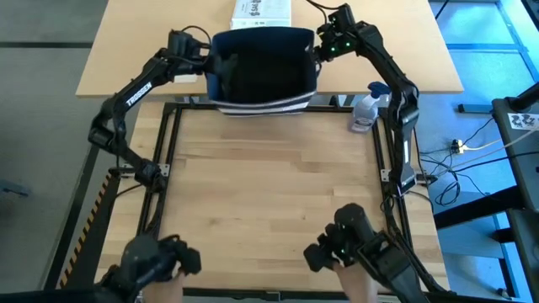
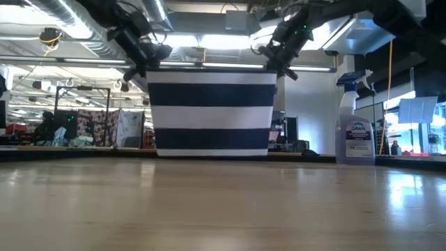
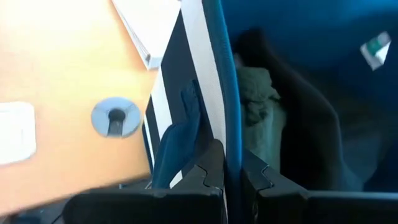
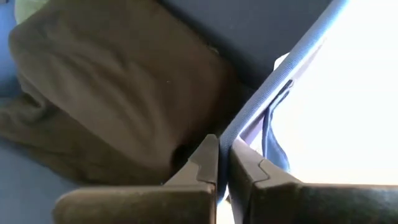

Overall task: Fold Laundry from Bin
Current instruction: Move the blue bin to the other table, then return to Home Position

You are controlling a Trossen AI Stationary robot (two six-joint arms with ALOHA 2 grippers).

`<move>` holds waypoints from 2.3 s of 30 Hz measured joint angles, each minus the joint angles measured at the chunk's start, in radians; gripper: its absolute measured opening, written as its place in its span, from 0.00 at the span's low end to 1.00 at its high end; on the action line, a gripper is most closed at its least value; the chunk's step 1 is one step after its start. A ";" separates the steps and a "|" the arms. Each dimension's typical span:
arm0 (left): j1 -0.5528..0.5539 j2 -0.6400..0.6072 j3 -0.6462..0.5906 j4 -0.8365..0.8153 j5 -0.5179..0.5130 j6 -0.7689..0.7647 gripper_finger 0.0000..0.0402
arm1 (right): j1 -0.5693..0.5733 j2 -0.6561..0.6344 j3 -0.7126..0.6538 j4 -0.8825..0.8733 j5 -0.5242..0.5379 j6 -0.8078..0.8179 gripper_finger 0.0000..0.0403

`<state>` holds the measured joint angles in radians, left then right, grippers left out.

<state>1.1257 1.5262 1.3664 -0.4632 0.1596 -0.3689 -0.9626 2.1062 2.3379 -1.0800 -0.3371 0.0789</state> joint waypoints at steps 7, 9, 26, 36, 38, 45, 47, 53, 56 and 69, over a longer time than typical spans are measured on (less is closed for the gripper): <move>0.064 0.045 -0.007 0.135 0.002 -0.034 0.04 | -0.027 0.024 -0.003 0.082 0.016 -0.003 0.04; 0.077 0.046 -0.008 0.175 -0.007 0.012 0.06 | -0.025 0.027 -0.004 0.110 0.032 -0.004 0.04; 0.090 0.043 0.306 0.092 0.110 0.199 0.43 | -0.040 -0.042 0.016 0.141 0.023 -0.067 0.62; -0.219 -0.158 0.447 -0.155 0.023 0.441 0.03 | 0.052 -0.325 0.017 0.078 0.062 -0.203 0.04; -0.315 -0.219 0.447 -0.231 -0.076 0.465 0.01 | 0.118 -0.383 0.017 0.049 0.125 -0.214 0.06; -0.708 -0.455 0.336 -0.301 -0.371 0.461 0.00 | 0.343 -0.571 -0.092 0.044 0.216 -0.200 0.01; -0.813 -0.524 0.266 -0.285 -0.428 0.428 0.00 | 0.392 -0.637 -0.193 0.075 0.236 -0.184 0.01; -1.081 -0.684 -0.002 -0.162 -0.569 0.389 0.00 | 0.530 -0.923 -0.727 0.438 0.275 -0.065 0.02; -1.163 -0.735 -0.115 -0.067 -0.556 0.423 0.00 | 0.602 -1.096 -1.032 0.663 0.339 -0.012 0.01; -1.288 -0.841 -0.326 -0.016 -0.133 0.477 0.00 | 0.771 -1.546 -1.818 1.249 0.464 0.183 0.02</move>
<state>-0.1622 0.6853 1.0404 -0.4788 0.0264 0.1076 -0.1920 0.5605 0.5202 0.1691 0.1272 0.2624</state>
